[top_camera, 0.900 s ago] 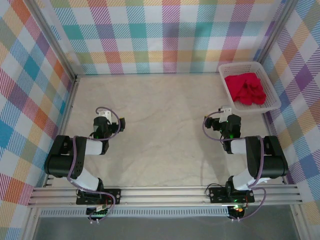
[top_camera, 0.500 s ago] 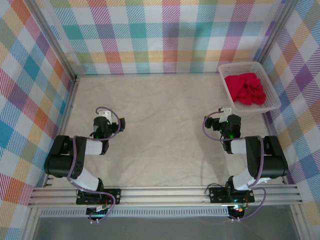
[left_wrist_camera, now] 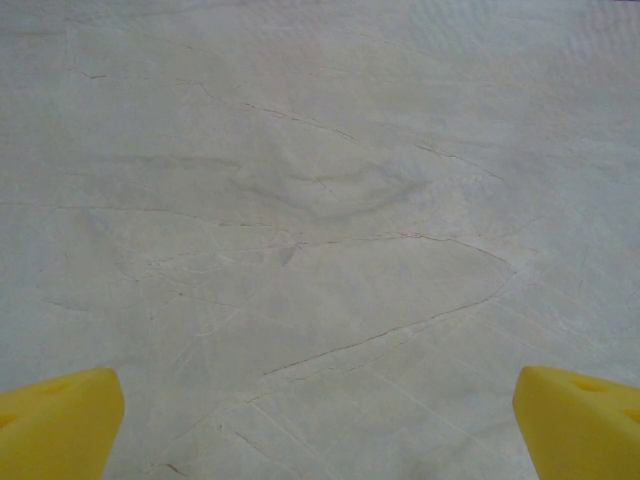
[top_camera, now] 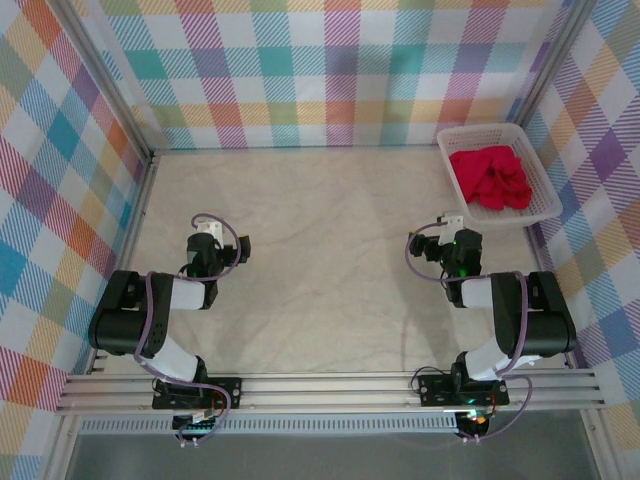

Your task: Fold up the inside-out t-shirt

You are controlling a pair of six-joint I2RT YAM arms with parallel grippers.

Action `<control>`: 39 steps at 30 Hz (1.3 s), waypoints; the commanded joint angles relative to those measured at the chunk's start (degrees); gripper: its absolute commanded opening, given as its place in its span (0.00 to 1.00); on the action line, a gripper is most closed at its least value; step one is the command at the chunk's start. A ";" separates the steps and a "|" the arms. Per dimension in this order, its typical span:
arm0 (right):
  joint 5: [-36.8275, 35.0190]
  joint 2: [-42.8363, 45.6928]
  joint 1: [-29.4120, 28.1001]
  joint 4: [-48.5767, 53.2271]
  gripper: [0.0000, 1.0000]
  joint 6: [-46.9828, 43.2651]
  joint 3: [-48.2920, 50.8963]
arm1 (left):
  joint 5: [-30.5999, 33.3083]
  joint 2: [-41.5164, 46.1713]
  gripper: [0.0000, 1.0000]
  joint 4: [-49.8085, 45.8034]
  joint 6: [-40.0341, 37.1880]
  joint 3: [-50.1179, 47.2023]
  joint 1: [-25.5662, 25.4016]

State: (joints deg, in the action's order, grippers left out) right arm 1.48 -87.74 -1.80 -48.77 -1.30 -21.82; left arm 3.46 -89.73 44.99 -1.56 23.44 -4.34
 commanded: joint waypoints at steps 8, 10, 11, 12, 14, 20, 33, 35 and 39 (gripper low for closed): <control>0.02 -0.35 0.64 -0.80 1.00 0.60 -0.94 | -0.72 0.09 1.00 0.51 -0.47 1.12 0.91; 0.06 -0.40 0.64 -0.82 1.00 0.60 -0.94 | -0.83 0.09 1.00 0.47 -0.46 1.17 0.92; 0.10 -0.37 0.60 -0.80 1.00 0.60 -0.94 | -0.82 0.09 1.00 0.53 -0.55 1.14 0.90; 0.09 -0.41 0.61 -0.73 1.00 0.60 -0.94 | -0.79 0.09 1.00 0.60 -0.57 1.04 0.90; 0.11 -0.41 0.64 -0.73 1.00 0.60 -0.94 | -0.63 0.16 1.00 0.71 -0.61 0.95 0.91; -3.87 8.19 0.03 4.54 1.00 1.57 0.18 | 3.22 4.75 1.00 -6.89 -1.27 3.11 -1.02; -22.71 21.09 1.00 59.33 1.00 34.43 -29.96 | 15.30 23.48 1.00 -44.43 13.94 13.93 -1.72; -18.05 17.31 1.17 59.02 1.00 34.19 -33.64 | 16.13 24.22 1.00 -44.27 13.91 13.43 -1.69; -11.96 5.43 2.53 65.65 1.00 41.49 -46.50 | 13.13 24.36 1.00 -42.44 14.40 12.55 -1.58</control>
State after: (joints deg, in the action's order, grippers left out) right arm -14.90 -76.88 -0.10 8.25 32.14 -62.24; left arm 16.36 -66.15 3.97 11.03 36.49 -5.61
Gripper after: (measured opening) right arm 0.996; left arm 0.999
